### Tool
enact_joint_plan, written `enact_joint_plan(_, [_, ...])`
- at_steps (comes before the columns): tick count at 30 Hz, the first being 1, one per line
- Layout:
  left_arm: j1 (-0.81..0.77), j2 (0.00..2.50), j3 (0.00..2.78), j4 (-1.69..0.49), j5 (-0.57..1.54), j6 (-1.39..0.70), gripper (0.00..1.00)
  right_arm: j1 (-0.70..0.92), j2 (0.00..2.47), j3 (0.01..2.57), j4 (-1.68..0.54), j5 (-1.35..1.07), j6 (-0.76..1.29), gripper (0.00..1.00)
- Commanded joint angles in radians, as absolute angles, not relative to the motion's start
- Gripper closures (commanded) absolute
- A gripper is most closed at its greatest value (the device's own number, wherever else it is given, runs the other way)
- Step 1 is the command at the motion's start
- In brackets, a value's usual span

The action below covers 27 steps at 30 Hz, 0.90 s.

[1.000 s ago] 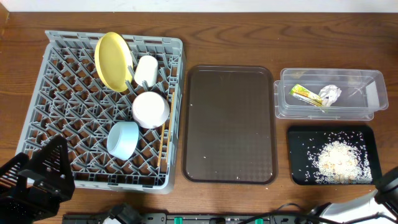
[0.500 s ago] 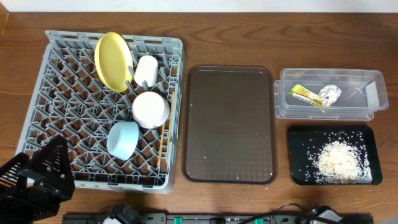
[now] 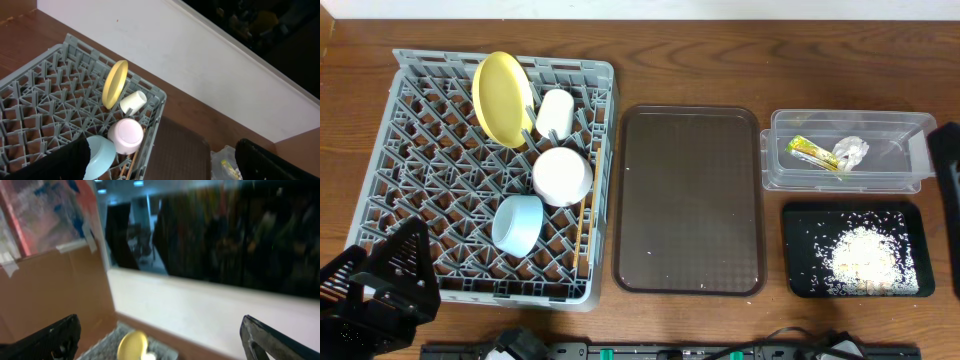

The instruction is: Sort waste into correct bins and load items into the dishwasher

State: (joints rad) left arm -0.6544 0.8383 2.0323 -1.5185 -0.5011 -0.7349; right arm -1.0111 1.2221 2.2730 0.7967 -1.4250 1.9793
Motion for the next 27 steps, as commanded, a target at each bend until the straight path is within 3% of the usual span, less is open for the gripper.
enact_joint_plan(1, [-0.649,0.835,2.035,-1.519,-0.517,-0.726,0.06,-1.028,1.227,2.278,0.793,-1.187,1.937,0.01])
enact_joint_plan(5, [-0.649,0.835,2.035,-1.519,-0.517,-0.726,0.06,-1.031,1.223,2.277,0.786,-1.062,1.974,0.01])
enact_joint_plan(7, [-0.649,0.835,2.035,-1.519,-0.517,-0.726,0.06,-1.042,1.223,2.276,0.665,-1.037,1.958,0.01])
enact_joint_plan(12, [-0.649,0.835,2.035,-1.519,-0.517,-0.726,0.06,-1.077,1.227,2.276,-0.205,-0.934,1.826,0.01])
enact_joint_plan(15, [-0.649,0.835,2.035,-1.519,-0.517,-0.726,0.06,-1.076,1.259,2.276,-0.486,-0.913,1.699,0.01])
enact_joint_plan(19, [-0.649,0.835,2.035,-1.519,-0.517,-0.726,0.06,-1.042,1.298,2.276,-0.680,-1.019,1.232,0.01])
enact_joint_plan(22, [-0.649,0.835,2.035,-1.519,-0.517,-0.726,0.06,-1.012,1.305,2.276,-0.964,-1.015,0.781,0.01])
enact_joint_plan(24, [-0.649,0.835,2.035,-1.519,-0.517,-0.726,0.06,-0.985,1.301,2.276,-1.212,-0.828,0.564,0.01])
enact_joint_plan(27, [-0.649,0.835,2.035,-1.519,-0.517,-0.726,0.06,-0.932,1.300,2.276,-1.412,-0.561,0.413,0.01])
